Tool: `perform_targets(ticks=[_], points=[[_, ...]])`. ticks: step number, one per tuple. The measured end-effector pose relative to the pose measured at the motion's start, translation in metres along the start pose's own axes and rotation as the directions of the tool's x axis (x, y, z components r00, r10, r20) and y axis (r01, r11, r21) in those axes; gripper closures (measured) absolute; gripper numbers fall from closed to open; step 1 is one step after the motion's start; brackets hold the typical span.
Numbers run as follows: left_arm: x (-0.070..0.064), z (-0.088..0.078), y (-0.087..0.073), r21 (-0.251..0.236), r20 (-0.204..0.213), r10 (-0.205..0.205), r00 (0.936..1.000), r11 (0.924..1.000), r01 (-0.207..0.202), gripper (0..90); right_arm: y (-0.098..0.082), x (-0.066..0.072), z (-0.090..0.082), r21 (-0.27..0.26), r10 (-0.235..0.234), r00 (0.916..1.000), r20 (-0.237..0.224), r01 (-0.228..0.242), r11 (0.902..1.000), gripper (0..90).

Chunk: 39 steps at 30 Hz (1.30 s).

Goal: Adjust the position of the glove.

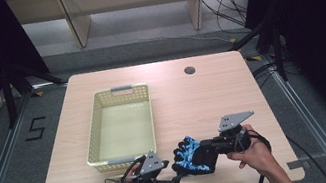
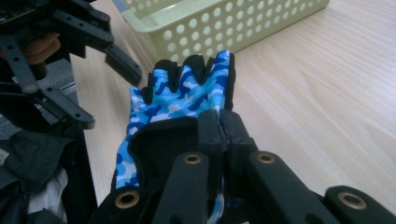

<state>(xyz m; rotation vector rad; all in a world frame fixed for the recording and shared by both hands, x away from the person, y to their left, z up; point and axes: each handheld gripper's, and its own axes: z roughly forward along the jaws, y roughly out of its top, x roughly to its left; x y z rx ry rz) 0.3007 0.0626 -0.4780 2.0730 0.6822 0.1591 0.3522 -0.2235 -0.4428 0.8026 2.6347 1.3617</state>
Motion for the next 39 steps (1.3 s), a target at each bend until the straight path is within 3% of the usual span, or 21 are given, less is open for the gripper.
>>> perform_targets(ticks=[1,2,8,11,14,16,17,19,20,22,24,26,28,29,31,32,35,37,39], points=[[0.0,0.001,0.001,0.006,0.003,0.003,1.0,1.0,-0.003,36.7,0.0,0.0,0.0,-0.005,-0.009,1.0,-0.003,0.009,0.9999,88.9],[-0.001,0.002,0.002,0.003,0.011,-0.02,0.9997,0.9998,0.02,37.1,-0.001,0.001,0.001,-0.005,-0.01,0.9999,-0.003,0.01,0.9999,88.9],[0.003,0.004,0.007,0.008,0.029,-0.008,0.9996,0.9999,0.007,42.0,0.0,0.005,0.001,0.0,-0.021,0.9993,-0.03,0.021,0.9998,88.8],[0.004,0.008,0.008,0.003,0.062,-0.019,0.9979,0.9998,0.019,46.4,0.0,0.006,0.001,-0.006,-0.024,0.9992,-0.033,0.024,0.9997,88.8],[0.002,0.01,0.009,0.004,0.091,0.007,0.9958,1.0,-0.008,61.0,0.0,0.007,0.003,0.0,-0.006,0.9995,-0.03,0.006,1.0,88.8],[0.0,0.011,0.008,0.0,0.09,0.037,0.9953,0.9993,-0.037,69.3,0.001,0.006,0.005,0.002,-0.018,0.9996,-0.024,0.018,0.9998,88.8],[-0.002,0.012,0.007,0.007,0.095,0.015,0.9953,0.9999,-0.016,72.4,0.001,0.005,0.005,0.003,-0.027,0.9996,-0.012,0.027,0.9996,88.8],[-0.003,0.014,0.006,0.006,0.105,0.025,0.9942,0.9996,-0.026,77.8,0.002,0.004,0.007,0.015,-0.037,0.9991,-0.019,0.037,0.9992,88.8],[-0.004,0.014,0.005,0.015,0.099,0.002,0.9951,0.9999,-0.004,79.5,0.002,0.006,0.008,0.028,-0.029,0.9995,-0.015,0.03,0.9992,88.8],[-0.004,0.016,0.003,0.023,0.092,0.0,0.9958,0.9997,-0.002,81.6,0.005,0.004,0.012,0.045,-0.056,0.9984,-0.009,0.056,0.9974,88.8],[-0.003,0.017,0.002,0.037,0.083,0.011,0.9965,0.9992,-0.014,82.1,0.006,0.005,0.015,0.053,-0.046,0.9989,-0.004,0.046,0.9975,88.8],[-0.002,0.021,0.0,0.032,0.1,-0.011,0.995,0.9995,0.008,82.4,0.008,0.004,0.019,0.075,-0.05,0.9988,0.001,0.05,0.996,88.8],[-0.001,0.024,-0.001,0.049,0.089,-0.034,0.9955,0.9984,0.03,82.3,0.009,0.002,0.025,0.084,-0.049,0.9988,0.0,0.049,0.9952,88.8],[0.0,0.025,-0.002,0.056,0.086,-0.023,0.9961,0.9983,0.018,82.2,0.009,0.0,0.028,0.095,-0.059,0.9983,-0.002,0.059,0.9937,88.8],[0.001,0.029,-0.004,0.057,0.084,-0.023,0.9962,0.9982,0.018,82.0,0.009,-0.004,0.034,0.109,-0.053,0.9986,-0.007,0.053,0.9927,88.8],[0.003,0.03,-0.005,0.074,0.079,-0.003,0.9969,0.9973,-0.003,81.9,0.008,-0.005,0.037,0.114,-0.048,0.9988,-0.007,0.048,0.9923,88.8],[0.003,0.033,-0.008,0.09,0.08,-0.021,0.9966,0.9958,0.014,80.9,0.004,-0.007,0.045,0.15,-0.022,0.9997,0.004,0.021,0.9884,88.7],[0.003,0.036,-0.01,0.087,0.068,-0.036,0.997,0.9958,0.03,79.7,0.001,-0.009,0.048,0.179,-0.032,0.9993,0.019,0.028,0.9835,88.5],[0.007,0.037,-0.011,0.095,0.064,-0.013,0.9979,0.9955,0.006,78.6,-0.002,-0.011,0.051,0.189,-0.017,0.9995,0.028,0.011,0.9819,88.1]])
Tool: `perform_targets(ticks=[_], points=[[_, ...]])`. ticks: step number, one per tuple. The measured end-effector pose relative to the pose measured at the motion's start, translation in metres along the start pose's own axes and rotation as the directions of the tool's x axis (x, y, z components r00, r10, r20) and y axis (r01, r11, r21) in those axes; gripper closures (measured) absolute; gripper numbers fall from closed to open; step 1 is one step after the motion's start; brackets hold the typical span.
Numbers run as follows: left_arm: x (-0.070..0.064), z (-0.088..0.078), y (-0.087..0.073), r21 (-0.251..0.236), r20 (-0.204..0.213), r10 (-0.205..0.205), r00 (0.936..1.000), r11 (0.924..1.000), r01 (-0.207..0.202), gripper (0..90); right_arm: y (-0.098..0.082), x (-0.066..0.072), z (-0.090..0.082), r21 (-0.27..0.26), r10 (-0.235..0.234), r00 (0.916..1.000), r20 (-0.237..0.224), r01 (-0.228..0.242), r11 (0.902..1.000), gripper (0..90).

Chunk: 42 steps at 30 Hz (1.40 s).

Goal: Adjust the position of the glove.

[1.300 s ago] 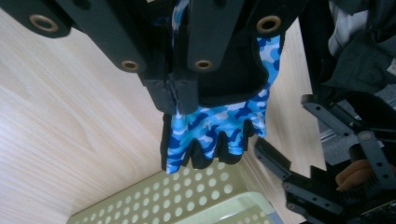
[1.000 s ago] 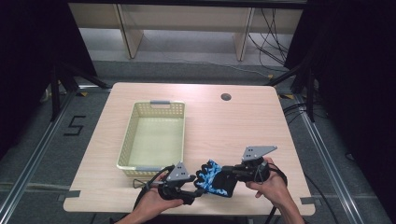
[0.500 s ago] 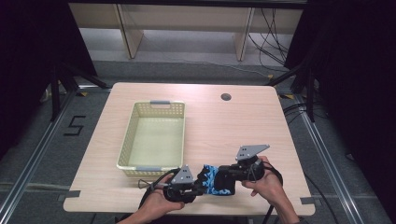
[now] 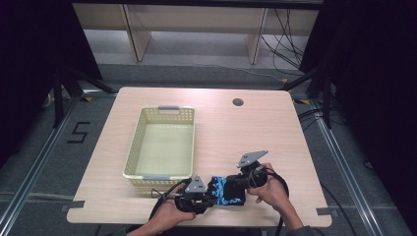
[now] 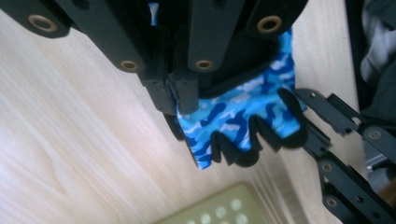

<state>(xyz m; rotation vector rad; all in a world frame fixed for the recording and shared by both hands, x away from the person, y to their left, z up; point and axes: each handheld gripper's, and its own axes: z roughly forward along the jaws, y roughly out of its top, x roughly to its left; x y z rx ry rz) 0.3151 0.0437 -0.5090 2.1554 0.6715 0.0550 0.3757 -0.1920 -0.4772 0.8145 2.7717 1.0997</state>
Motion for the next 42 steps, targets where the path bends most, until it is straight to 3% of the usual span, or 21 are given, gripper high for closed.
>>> perform_targets(ticks=[8,11,15,18,19,20,23,25,26,28,29,30,31,33,34,35,37,38,39,41,42], points=[[-0.003,0.002,-0.004,0.015,-0.011,0.01,0.9999,0.9998,-0.01,71.2,-0.006,-0.002,0.011,0.02,0.035,0.999,0.027,-0.036,0.9992,79.5],[-0.004,-0.002,-0.005,0.025,-0.023,0.022,0.9995,0.9995,-0.021,59.7,-0.006,-0.002,0.01,0.003,0.032,0.998,0.055,-0.032,0.9995,70.0],[-0.007,-0.016,-0.005,0.017,-0.045,-0.011,0.9989,0.9998,0.012,43.4,-0.01,-0.007,-0.004,-0.039,0.116,0.9899,0.081,-0.113,0.9928,54.3],[-0.007,-0.027,-0.007,0.009,-0.091,0.022,0.9956,0.9997,-0.022,41.0,-0.018,-0.008,-0.017,-0.094,0.224,0.9722,0.069,-0.217,0.9716,49.0],[-0.007,-0.03,-0.007,0.006,-0.114,0.021,0.9933,0.9998,-0.02,40.4,-0.021,-0.005,-0.022,-0.112,0.287,0.9557,0.065,-0.279,0.9538,47.7],[-0.006,-0.032,-0.007,0.007,-0.116,0.044,0.9923,0.999,-0.044,39.3,-0.026,-0.006,-0.026,-0.135,0.298,0.9526,0.063,-0.287,0.9483,46.7],[-0.006,-0.031,-0.006,0.001,-0.126,0.037,0.9914,0.9993,-0.037,38.1,-0.042,-0.001,-0.042,-0.175,0.39,0.9143,0.109,-0.369,0.913,46.5],[-0.007,-0.028,-0.004,0.002,-0.12,0.034,0.9922,0.9994,-0.034,38.1,-0.052,0.001,-0.047,-0.178,0.401,0.9055,0.139,-0.376,0.9095,47.3],[-0.007,-0.027,-0.003,0.004,-0.12,0.057,0.9911,0.9984,-0.057,37.8,-0.057,0.005,-0.049,-0.176,0.44,0.8867,0.141,-0.415,0.8926,47.9],[-0.008,-0.024,-0.001,0.006,-0.125,0.053,0.9907,0.9986,-0.053,36.8,-0.066,0.005,-0.05,-0.194,0.443,0.8867,0.132,-0.415,0.8888,48.7],[-0.009,-0.022,0.0,0.005,-0.122,0.048,0.9914,0.9989,-0.047,36.4,-0.069,0.009,-0.05,-0.205,0.492,0.8631,0.114,-0.464,0.8618,49.3],[-0.01,-0.021,0.002,0.0,-0.117,0.045,0.9921,0.999,-0.046,35.8,-0.072,0.006,-0.051,-0.206,0.465,0.8766,0.123,-0.436,0.8759,49.9],[-0.011,-0.019,0.004,-0.002,-0.102,0.041,0.9939,0.9991,-0.042,35.0,-0.073,0.009,-0.05,-0.203,0.499,0.8599,0.106,-0.473,0.8575,50.1],[-0.014,-0.015,0.008,0.0,-0.087,0.061,0.9944,0.9981,-0.061,35.7,-0.075,0.008,-0.047,-0.221,0.474,0.8751,0.096,-0.446,0.8673,50.9],[-0.015,-0.012,0.01,-0.007,-0.088,0.067,0.9939,0.9977,-0.068,36.2,-0.074,0.011,-0.046,-0.211,0.49,0.8649,0.11,-0.461,0.8618,50.8],[-0.015,-0.011,0.011,0.001,-0.086,0.072,0.9937,0.9974,-0.072,36.4,-0.074,0.011,-0.046,-0.209,0.477,0.869,0.13,-0.446,0.87,50.9],[-0.011,-0.009,0.014,0.02,-0.085,0.103,0.991,0.9946,-0.102,37.0,-0.073,0.012,-0.042,-0.203,0.492,0.8652,0.097,-0.467,0.8608,51.0],[-0.012,-0.007,0.015,0.011,-0.078,0.075,0.9942,0.9972,-0.074,37.4,-0.074,0.011,-0.041,-0.205,0.48,0.8708,0.107,-0.453,0.8675,51.0],[-0.011,-0.006,0.016,0.007,-0.067,0.08,0.9946,0.9968,-0.079,37.5,-0.073,0.013,-0.039,-0.199,0.506,0.8581,0.086,-0.483,0.8527,51.0],[-0.012,-0.006,0.018,0.022,-0.069,0.084,0.9941,0.9964,-0.082,37.2,-0.074,0.012,-0.038,-0.197,0.478,0.8723,0.102,-0.453,0.8693,50.9],[-0.012,-0.006,0.019,0.026,-0.077,0.082,0.9936,0.9964,-0.081,37.0,-0.074,0.012,-0.037,-0.196,0.481,0.8715,0.098,-0.457,0.8678,50.9]])
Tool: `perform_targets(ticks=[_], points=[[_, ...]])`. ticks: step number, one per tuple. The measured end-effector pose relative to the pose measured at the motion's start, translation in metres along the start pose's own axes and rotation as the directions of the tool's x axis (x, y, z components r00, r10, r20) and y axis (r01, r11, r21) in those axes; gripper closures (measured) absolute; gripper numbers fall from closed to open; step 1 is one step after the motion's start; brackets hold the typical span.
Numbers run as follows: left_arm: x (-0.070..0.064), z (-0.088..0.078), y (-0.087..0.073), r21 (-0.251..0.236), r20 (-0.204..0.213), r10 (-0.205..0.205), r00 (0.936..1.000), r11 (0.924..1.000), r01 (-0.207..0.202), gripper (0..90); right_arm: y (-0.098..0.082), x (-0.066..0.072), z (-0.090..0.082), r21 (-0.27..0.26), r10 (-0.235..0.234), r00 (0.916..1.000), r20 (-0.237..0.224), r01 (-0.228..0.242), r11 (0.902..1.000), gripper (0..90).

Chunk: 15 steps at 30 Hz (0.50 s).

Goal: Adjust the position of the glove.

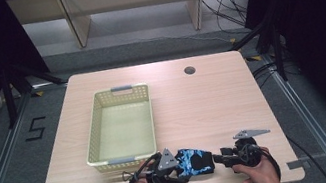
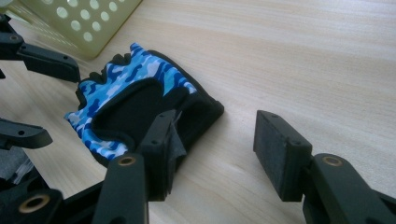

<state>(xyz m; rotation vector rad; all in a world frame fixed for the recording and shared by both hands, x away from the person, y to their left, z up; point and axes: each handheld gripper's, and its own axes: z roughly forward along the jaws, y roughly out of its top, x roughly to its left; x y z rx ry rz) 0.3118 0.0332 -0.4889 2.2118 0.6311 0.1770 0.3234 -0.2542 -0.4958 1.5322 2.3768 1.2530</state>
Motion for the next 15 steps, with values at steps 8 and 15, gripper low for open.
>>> perform_targets(ticks=[8,15], points=[[0.004,0.011,0.0,0.043,-0.016,0.02,0.9997,0.9989,-0.02,33.5,-0.001,0.002,0.002,0.002,0.029,0.9995,-0.014,-0.029,0.9996,50.9],[0.001,0.021,-0.006,0.103,-0.025,0.073,0.997,0.9922,-0.07,38.0,-0.001,0.0,0.005,0.003,0.008,0.9999,0.009,-0.008,1.0,53.8]])
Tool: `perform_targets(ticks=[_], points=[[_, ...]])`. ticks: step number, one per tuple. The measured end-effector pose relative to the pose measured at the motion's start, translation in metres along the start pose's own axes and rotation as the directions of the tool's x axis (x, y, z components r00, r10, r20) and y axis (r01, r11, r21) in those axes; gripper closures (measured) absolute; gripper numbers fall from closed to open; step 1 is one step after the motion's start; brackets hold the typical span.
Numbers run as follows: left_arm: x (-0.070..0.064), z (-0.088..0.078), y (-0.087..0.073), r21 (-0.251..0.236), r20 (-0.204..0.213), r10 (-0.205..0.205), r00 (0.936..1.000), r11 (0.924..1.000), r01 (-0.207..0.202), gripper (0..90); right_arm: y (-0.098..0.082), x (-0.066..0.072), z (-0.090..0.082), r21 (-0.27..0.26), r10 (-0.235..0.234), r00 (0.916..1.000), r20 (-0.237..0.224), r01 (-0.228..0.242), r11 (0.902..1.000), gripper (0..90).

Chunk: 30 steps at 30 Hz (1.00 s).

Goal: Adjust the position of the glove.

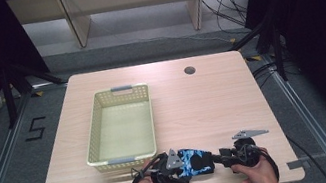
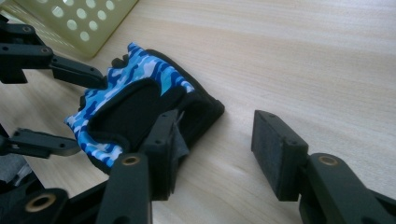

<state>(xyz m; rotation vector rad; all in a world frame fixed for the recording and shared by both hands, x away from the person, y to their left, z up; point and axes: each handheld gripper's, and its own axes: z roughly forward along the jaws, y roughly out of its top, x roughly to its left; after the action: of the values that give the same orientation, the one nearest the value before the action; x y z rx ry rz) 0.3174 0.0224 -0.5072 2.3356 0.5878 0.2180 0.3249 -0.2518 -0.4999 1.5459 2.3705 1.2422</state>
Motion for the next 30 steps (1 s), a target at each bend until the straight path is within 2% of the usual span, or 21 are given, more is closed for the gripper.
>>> perform_targets(ticks=[1,2,3,5,6,8,9,10,11,12,13,16,17,18,19,22,23,25,26,28,30], points=[[0.002,0.0,0.0,0.006,-0.015,0.039,0.9991,0.9992,-0.039,39.9,0.0,0.0,0.001,0.004,-0.002,1.0,0.001,0.002,1.0,54.1],[0.001,0.001,-0.001,-0.002,-0.016,0.039,0.9991,0.9992,-0.039,41.9,-0.001,0.002,0.003,0.006,0.048,0.9987,-0.015,-0.048,0.9988,54.6],[0.001,0.0,-0.001,0.001,-0.015,0.051,0.9986,0.9987,-0.051,43.2,-0.001,0.0,0.004,0.008,0.019,0.9998,-0.005,-0.019,0.9998,54.8],[0.001,0.0,-0.002,-0.011,-0.028,0.042,0.9987,0.999,-0.043,45.7,-0.001,0.0,0.008,0.005,0.028,0.9992,-0.028,-0.027,0.9996,55.3],[0.001,0.0,-0.003,-0.01,-0.03,0.035,0.9989,0.9993,-0.036,47.4,-0.002,0.005,0.01,0.014,0.073,0.9965,-0.041,-0.073,0.9973,55.5],[0.001,0.0,-0.003,-0.014,-0.028,0.033,0.9991,0.9994,-0.033,48.9,-0.003,0.007,0.014,0.017,0.068,0.9967,-0.043,-0.068,0.9976,55.9],[0.001,-0.001,-0.003,-0.008,-0.027,0.055,0.9981,0.9984,-0.055,50.0,-0.003,0.008,0.014,0.028,0.06,0.998,-0.021,-0.06,0.9978,56.5],[0.0,-0.001,-0.003,-0.007,-0.029,0.057,0.9979,0.9983,-0.057,51.2,-0.003,0.007,0.015,0.015,0.044,0.9982,-0.041,-0.044,0.9989,56.8],[-0.002,0.0,-0.003,-0.015,-0.021,0.037,0.9991,0.9992,-0.037,52.5,-0.003,0.008,0.016,0.014,0.044,0.9986,-0.03,-0.043,0.999,57.1],[-0.001,-0.001,-0.003,-0.013,-0.023,0.064,0.9977,0.9978,-0.064,54.1,-0.003,0.009,0.016,0.014,0.045,0.9987,-0.023,-0.044,0.9989,57.4],[-0.003,-0.001,-0.003,-0.009,-0.025,0.05,0.9984,0.9987,-0.05,56.5,-0.003,0.01,0.018,0.011,0.06,0.9979,-0.023,-0.06,0.9981,58.4],[-0.004,0.0,-0.005,-0.034,-0.03,0.048,0.9984,0.9982,-0.049,62.2,-0.004,0.013,0.02,0.004,0.028,0.9994,-0.023,-0.028,0.9996,62.6],[-0.004,0.0,-0.006,-0.037,-0.039,0.057,0.9976,0.9976,-0.058,64.7,-0.005,0.017,0.02,0.009,0.053,0.998,-0.034,-0.053,0.9986,66.1],[-0.005,-0.001,-0.007,-0.047,-0.048,0.068,0.9965,0.9964,-0.07,66.0,-0.005,0.015,0.021,0.009,0.014,0.9996,-0.023,-0.014,0.9999,70.2],[-0.004,-0.002,-0.007,-0.038,-0.043,0.085,0.9955,0.9955,-0.086,67.5,-0.007,0.014,0.022,0.002,0.024,0.9983,-0.052,-0.024,0.9997,74.2],[-0.008,0.0,-0.008,-0.061,-0.058,0.068,0.996,0.9955,-0.072,70.2,-0.011,0.008,0.021,-0.007,0.041,0.9944,-0.098,-0.042,0.9991,82.7],[-0.008,-0.001,-0.008,-0.055,-0.057,0.081,0.995,0.9949,-0.085,70.9,-0.011,0.006,0.021,-0.007,0.049,0.9936,-0.102,-0.05,0.9987,85.8],[-0.009,0.0,-0.009,-0.047,-0.081,0.094,0.9923,0.9941,-0.098,72.2,-0.013,0.008,0.022,-0.014,0.086,0.9891,-0.119,-0.088,0.996,86.6],[-0.008,-0.001,-0.009,-0.049,-0.086,0.107,0.9906,0.9926,-0.112,73.2,-0.013,0.009,0.021,-0.014,0.084,0.9884,-0.126,-0.087,0.9961,87.0],[-0.011,-0.001,-0.01,-0.067,-0.085,0.08,0.9932,0.9941,-0.085,75.2,-0.011,0.007,0.02,-0.019,0.04,0.9931,-0.11,-0.043,0.9989,87.2],[-0.01,-0.002,-0.01,-0.067,-0.083,0.075,0.9937,0.9945,-0.081,75.9,-0.012,0.006,0.019,-0.044,0.047,0.9901,-0.132,-0.054,0.9976,87.4]])
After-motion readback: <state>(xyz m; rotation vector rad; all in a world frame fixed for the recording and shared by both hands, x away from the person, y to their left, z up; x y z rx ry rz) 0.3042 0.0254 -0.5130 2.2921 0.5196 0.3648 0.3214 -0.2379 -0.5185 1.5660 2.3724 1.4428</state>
